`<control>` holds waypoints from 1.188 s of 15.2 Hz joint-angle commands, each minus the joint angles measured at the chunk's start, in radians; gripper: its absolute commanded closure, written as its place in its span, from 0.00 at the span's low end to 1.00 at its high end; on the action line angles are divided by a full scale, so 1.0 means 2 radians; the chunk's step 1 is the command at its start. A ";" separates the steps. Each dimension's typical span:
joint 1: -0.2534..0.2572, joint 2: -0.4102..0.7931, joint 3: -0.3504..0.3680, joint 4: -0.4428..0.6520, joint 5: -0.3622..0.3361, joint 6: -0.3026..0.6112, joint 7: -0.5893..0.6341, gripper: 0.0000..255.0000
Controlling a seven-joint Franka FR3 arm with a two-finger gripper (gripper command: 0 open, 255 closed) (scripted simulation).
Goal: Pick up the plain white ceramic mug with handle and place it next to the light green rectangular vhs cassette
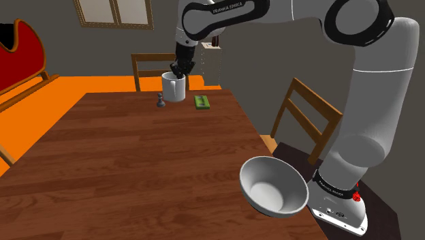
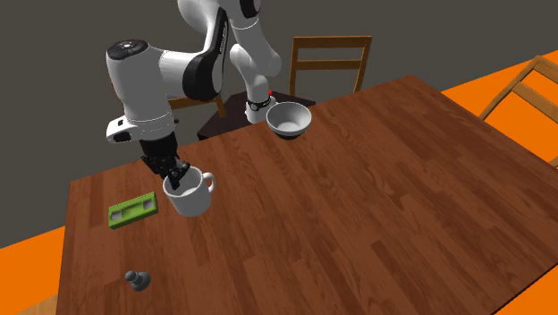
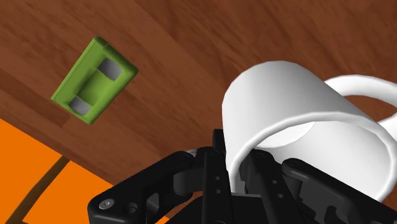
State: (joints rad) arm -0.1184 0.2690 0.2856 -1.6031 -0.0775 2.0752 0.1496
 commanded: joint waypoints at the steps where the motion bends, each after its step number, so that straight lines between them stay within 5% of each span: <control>1: -0.001 0.001 -0.001 -0.012 0.000 0.013 -0.001 1.00; 18: 0.001 0.032 -0.006 -0.085 -0.014 0.116 0.008 1.00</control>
State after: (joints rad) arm -0.1171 0.3290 0.2745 -1.7627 -0.1029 2.2924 0.1634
